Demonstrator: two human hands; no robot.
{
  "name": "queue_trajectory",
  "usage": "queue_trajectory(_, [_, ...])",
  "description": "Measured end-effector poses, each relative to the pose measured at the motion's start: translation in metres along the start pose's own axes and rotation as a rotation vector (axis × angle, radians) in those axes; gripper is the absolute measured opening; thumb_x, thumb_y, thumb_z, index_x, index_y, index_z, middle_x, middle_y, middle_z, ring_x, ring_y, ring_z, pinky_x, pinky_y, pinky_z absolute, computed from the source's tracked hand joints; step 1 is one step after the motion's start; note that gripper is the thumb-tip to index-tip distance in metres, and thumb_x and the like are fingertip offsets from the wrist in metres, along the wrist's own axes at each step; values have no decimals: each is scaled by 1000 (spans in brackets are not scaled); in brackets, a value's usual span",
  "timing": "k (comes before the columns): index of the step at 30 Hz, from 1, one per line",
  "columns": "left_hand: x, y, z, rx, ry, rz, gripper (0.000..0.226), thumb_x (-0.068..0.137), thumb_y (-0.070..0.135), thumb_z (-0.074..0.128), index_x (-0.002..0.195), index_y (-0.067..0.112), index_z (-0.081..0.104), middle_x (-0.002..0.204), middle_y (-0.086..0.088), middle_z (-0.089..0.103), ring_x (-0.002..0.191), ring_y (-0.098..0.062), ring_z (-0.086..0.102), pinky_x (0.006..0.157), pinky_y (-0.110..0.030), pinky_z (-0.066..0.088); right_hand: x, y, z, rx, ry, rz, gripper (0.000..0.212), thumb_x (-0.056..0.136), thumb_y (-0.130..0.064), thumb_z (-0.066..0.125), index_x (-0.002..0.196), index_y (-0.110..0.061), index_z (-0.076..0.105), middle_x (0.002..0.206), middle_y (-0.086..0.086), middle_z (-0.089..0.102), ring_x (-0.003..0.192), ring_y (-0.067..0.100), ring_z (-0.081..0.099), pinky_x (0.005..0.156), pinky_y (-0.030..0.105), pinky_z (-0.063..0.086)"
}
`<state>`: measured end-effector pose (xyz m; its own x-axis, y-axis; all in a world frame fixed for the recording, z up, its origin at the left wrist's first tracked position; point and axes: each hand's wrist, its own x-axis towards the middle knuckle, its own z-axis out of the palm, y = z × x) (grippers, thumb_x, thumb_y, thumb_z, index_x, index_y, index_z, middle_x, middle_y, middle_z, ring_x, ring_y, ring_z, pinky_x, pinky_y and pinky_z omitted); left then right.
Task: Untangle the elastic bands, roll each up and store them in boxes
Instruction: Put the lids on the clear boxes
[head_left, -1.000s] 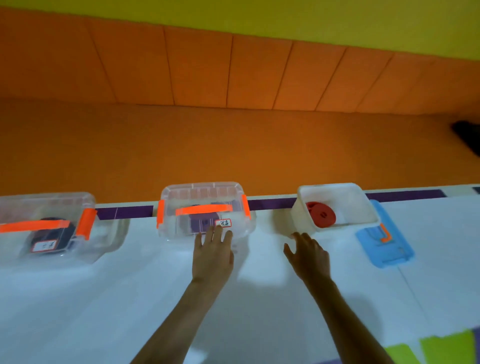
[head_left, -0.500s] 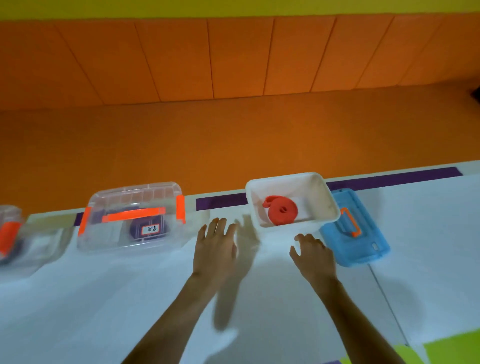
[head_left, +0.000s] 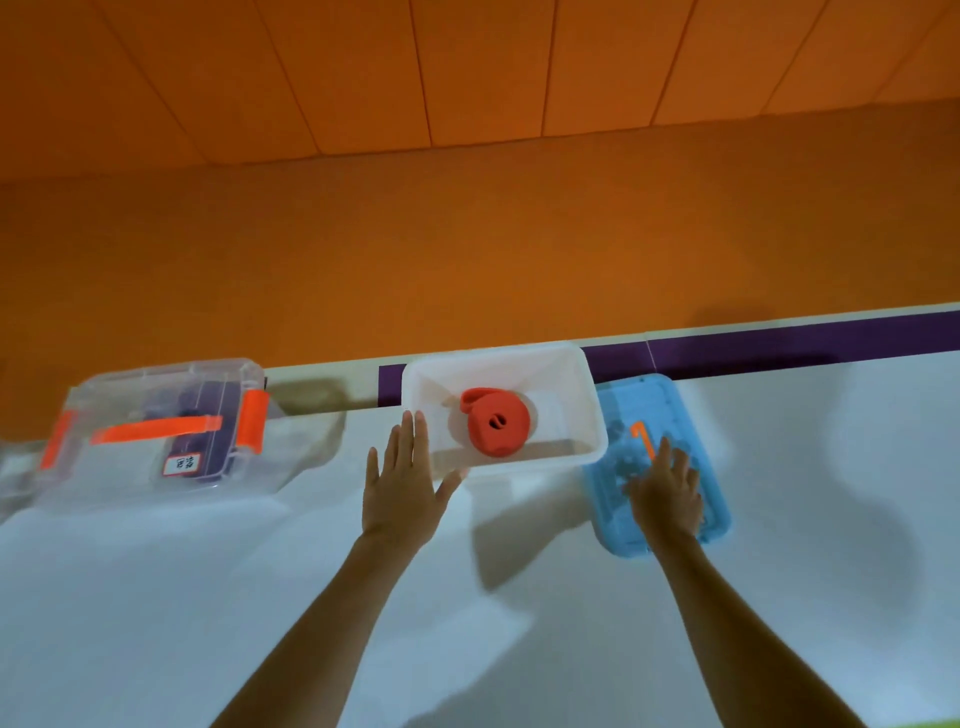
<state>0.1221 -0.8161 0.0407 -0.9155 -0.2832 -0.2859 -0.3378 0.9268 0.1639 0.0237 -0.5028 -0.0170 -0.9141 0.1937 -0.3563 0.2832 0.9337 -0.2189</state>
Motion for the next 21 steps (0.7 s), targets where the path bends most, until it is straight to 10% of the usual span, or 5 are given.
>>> queue_trajectory(7, [8, -8, 10, -128, 62, 9, 107, 98, 70, 46, 167, 7, -6, 178, -8, 2, 164, -25, 10, 130, -46, 16, 27, 17, 8, 74, 36, 165, 34, 110, -25, 42, 110, -4, 68, 115, 22, 69, 108, 44, 66, 86, 51, 54])
queue_trajectory(21, [25, -18, 9, -350, 7, 51, 111, 95, 67, 58, 168, 14, -7, 178, -1, -1, 165, -22, 6, 129, -54, 15, 40, 2, -79, 281, 361, 110, 25, 110, -31, 44, 110, -14, 63, 103, 26, 71, 96, 47, 67, 84, 51, 52])
